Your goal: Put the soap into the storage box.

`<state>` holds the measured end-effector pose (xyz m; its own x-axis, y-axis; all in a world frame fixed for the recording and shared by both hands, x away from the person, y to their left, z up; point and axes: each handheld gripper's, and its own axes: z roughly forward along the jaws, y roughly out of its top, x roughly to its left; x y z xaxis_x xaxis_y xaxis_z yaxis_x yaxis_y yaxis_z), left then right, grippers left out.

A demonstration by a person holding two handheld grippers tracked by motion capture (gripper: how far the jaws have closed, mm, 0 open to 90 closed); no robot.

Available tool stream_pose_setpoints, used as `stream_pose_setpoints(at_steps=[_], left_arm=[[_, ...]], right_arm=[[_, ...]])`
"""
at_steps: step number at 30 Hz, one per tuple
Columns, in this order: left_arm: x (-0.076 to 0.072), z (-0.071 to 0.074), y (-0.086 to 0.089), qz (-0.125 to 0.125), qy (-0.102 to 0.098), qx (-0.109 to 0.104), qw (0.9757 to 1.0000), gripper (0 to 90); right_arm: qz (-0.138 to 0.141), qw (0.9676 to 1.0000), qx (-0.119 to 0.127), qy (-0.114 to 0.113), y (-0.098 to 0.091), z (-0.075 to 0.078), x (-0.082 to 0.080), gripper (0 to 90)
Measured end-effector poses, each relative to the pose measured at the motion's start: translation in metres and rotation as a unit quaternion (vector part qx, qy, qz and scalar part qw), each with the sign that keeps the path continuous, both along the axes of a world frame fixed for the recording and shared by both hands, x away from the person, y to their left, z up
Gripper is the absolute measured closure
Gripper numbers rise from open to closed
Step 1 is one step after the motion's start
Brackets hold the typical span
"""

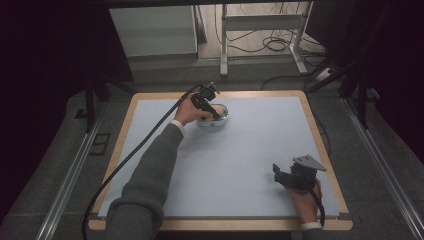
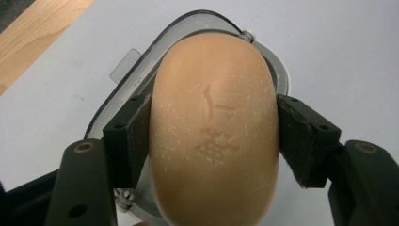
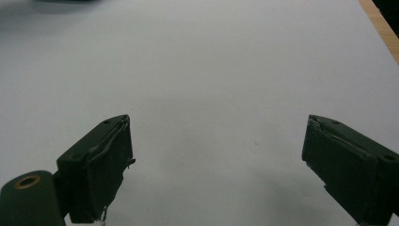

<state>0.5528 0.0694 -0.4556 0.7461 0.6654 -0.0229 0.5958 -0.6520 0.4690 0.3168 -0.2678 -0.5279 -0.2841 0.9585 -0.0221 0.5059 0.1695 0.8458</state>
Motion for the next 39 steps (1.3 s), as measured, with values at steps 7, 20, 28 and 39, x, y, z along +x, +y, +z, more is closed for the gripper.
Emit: stream_pose_setpoints(at_steps=[7, 20, 28, 39], left_arm=[[-0.003, 0.001, -0.003, -0.004, -0.007, -0.018, 0.9998, 29.0], [-0.035, 0.016, 0.003, -0.018, -0.04, -0.013, 0.999, 22.4], [-0.066, 0.021, 0.018, -0.02, -0.058, -0.023, 0.9979, 21.7], [-0.116, 0.014, 0.052, 0.01, -0.058, -0.095, 0.9938, 19.3]], right_arm=[[0.001, 1.0, -0.001, 0.0, 0.0, 0.0, 0.0, 9.4], [0.002, 1.0, -0.007, -0.001, 0.001, 0.0, 0.0, 9.4], [0.001, 1.0, -0.009, -0.001, 0.002, 0.0, 0.0, 9.4], [0.0, 0.9999, -0.011, -0.003, 0.002, 0.0, 0.0, 9.4]])
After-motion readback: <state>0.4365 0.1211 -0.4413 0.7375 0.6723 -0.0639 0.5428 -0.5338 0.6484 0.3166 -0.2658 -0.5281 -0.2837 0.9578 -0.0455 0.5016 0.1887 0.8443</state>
